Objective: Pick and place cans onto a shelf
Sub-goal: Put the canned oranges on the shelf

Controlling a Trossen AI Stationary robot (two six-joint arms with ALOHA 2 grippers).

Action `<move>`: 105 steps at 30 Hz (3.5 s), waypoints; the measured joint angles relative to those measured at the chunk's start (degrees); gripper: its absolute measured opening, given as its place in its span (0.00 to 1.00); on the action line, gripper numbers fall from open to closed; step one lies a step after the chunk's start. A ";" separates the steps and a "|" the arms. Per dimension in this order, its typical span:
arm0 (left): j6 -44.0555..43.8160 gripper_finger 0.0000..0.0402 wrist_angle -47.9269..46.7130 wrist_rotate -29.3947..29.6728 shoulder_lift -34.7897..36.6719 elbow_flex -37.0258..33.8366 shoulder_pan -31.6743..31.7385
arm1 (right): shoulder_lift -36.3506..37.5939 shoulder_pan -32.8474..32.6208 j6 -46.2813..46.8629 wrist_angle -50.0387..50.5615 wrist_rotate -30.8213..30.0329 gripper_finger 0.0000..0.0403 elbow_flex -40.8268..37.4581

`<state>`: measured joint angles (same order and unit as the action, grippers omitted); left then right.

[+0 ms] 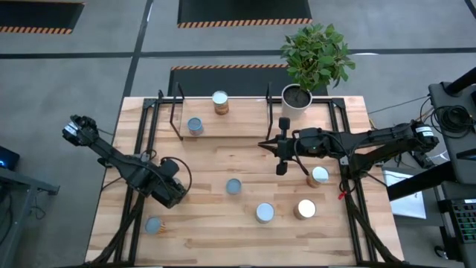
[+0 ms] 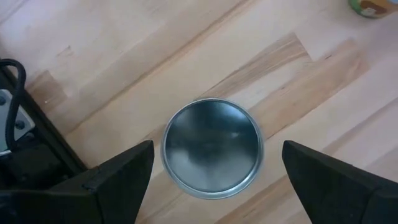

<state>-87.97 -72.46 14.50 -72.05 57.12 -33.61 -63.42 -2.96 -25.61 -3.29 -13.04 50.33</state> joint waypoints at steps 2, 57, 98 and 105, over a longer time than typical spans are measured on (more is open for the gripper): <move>0.01 0.84 0.01 0.02 0.00 -0.26 -0.11 | 0.00 0.00 -0.02 -0.02 0.00 0.02 0.00; 4.87 0.76 -1.12 2.93 -10.99 6.39 3.30 | 0.09 0.00 -0.57 0.04 -0.48 0.02 0.02; 64.98 0.77 15.48 5.05 -25.48 29.50 54.53 | 12.37 0.00 3.98 12.01 -0.25 0.02 -3.21; 66.01 0.78 17.01 5.59 -28.14 29.51 55.15 | 12.37 -0.02 3.98 12.00 -0.26 0.02 -3.26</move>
<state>-21.96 -55.44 20.10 -100.19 86.63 21.54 -51.05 -2.98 -21.63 8.71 -13.30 47.07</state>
